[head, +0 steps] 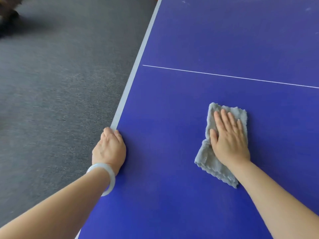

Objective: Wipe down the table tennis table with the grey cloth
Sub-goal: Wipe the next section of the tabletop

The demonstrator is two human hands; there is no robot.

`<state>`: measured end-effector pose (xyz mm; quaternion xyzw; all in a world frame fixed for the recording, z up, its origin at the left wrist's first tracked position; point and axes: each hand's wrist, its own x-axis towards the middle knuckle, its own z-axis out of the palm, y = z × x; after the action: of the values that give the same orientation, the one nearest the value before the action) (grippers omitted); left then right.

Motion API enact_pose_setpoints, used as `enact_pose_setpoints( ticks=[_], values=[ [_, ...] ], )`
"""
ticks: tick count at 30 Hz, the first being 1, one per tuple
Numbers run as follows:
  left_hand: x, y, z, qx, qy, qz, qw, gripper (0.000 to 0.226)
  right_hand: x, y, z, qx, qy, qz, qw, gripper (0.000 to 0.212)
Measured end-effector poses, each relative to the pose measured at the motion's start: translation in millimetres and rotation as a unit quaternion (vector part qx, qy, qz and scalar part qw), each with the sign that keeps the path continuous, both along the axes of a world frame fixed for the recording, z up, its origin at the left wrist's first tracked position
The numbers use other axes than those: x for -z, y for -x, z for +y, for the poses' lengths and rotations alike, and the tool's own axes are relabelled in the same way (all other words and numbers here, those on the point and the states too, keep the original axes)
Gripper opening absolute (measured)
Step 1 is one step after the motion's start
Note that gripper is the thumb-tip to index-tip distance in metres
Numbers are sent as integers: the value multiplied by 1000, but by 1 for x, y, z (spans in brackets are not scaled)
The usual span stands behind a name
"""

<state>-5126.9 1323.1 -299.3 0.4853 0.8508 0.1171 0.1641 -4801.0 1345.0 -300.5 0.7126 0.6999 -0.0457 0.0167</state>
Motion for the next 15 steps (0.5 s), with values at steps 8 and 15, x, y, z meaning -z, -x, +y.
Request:
enact_pose_setpoints(
  ticks=[8, 15],
  values=[
    [5, 3, -1, -13, -13, -14, 1000, 41, 8, 109, -59, -147, 3, 41, 988, 66],
    [7, -41, -20, 227, -102, 77, 966, 50, 3, -56, -52, -87, -35, 36, 995, 60]
  ],
)
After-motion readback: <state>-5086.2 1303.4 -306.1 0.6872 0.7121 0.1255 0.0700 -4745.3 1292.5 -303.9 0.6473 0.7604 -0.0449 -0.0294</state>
